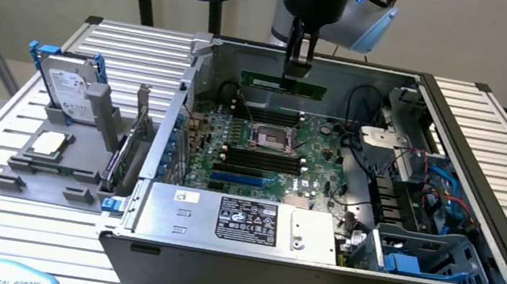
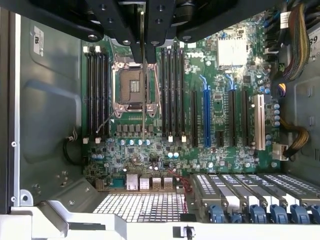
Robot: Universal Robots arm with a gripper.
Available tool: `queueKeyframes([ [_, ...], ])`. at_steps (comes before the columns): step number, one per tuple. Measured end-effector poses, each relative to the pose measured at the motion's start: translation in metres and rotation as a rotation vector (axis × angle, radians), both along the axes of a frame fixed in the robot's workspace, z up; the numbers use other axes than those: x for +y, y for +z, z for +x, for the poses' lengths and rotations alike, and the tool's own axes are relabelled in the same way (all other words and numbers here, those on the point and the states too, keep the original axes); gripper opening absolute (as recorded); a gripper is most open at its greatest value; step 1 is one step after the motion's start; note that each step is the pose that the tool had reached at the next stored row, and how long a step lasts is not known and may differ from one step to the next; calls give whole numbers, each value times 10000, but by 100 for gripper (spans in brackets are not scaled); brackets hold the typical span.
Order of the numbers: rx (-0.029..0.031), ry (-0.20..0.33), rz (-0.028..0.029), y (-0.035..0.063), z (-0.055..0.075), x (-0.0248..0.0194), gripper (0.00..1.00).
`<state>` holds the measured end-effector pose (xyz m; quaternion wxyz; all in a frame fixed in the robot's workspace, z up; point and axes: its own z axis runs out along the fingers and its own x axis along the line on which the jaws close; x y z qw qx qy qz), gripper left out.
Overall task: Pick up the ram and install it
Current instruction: 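Insert the ram into the slot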
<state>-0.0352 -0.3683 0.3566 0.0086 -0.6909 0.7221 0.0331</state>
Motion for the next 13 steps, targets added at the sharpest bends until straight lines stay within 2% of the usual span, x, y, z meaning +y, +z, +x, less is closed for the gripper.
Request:
queueKeyframes([
  [5, 0, 61, -83, -64, 0, -10, 13],
  [13, 0, 267, -266, -158, 0, -22, 13],
])
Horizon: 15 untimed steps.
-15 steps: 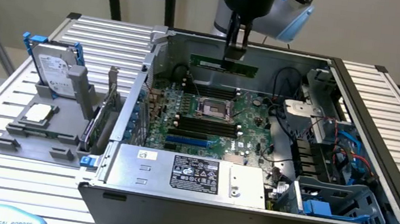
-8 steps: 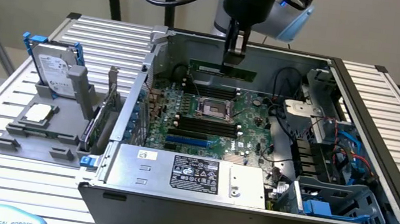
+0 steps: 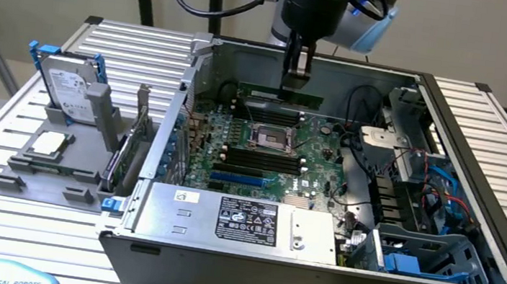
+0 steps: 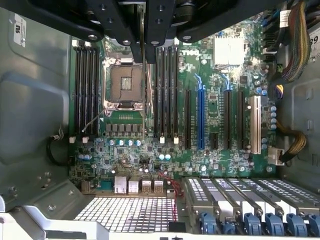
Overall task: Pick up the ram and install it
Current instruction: 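Insert the ram into the slot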
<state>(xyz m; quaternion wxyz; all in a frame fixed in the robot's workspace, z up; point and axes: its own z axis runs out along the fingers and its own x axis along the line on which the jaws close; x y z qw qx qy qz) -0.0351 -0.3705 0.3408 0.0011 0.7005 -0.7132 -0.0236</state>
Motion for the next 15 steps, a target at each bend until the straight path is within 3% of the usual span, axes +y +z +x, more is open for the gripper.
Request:
queueKeyframes([
  [7, 0, 88, -155, -75, 0, -31, 13],
  [15, 1, 126, -311, -158, 0, -103, 13],
])
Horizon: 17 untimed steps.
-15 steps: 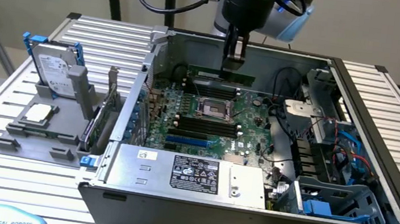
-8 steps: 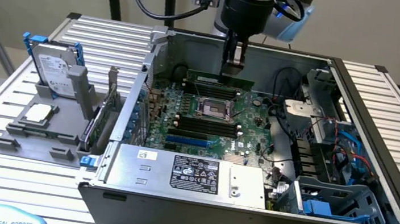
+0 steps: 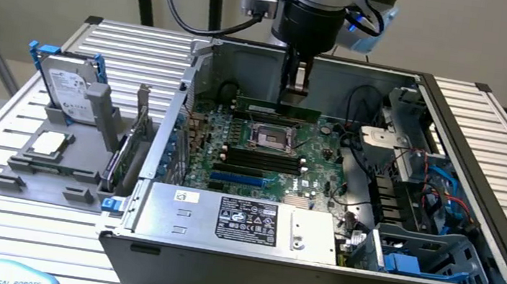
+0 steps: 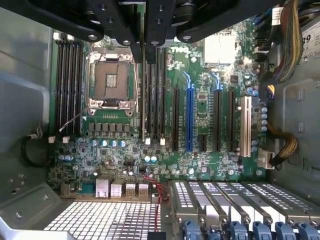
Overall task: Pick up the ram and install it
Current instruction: 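Insert the ram into the slot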
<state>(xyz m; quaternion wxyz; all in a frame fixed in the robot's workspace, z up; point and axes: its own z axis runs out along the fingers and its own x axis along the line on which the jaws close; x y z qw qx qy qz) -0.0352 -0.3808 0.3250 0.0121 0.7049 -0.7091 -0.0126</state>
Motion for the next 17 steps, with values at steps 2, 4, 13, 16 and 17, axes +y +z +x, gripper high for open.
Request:
queueKeyframes([
  [2, -1, 4, -38, -22, 0, -22, 13],
  [4, -1, 7, -73, -42, 0, -44, 13],
  [13, 0, 11, -187, -151, 0, -131, 13],
  [16, 0, 11, -194, -204, -1, -142, 13],
  [17, -1, 12, -194, -222, -1, -143, 13],
])
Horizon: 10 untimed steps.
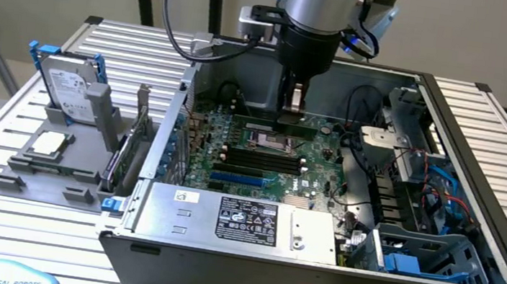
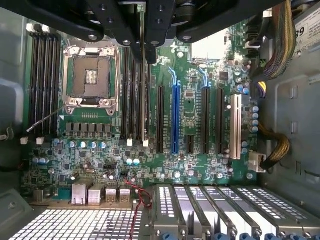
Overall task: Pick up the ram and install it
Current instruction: 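Insert the ram into the slot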
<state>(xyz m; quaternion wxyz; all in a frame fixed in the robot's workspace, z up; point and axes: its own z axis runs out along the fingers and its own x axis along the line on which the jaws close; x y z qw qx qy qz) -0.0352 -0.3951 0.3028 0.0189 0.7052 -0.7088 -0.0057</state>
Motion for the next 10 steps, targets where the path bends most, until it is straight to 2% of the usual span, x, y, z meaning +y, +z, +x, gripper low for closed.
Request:
queueKeyframes([
  [10, 1, 149, 0, -183, 1, 0, 13],
])
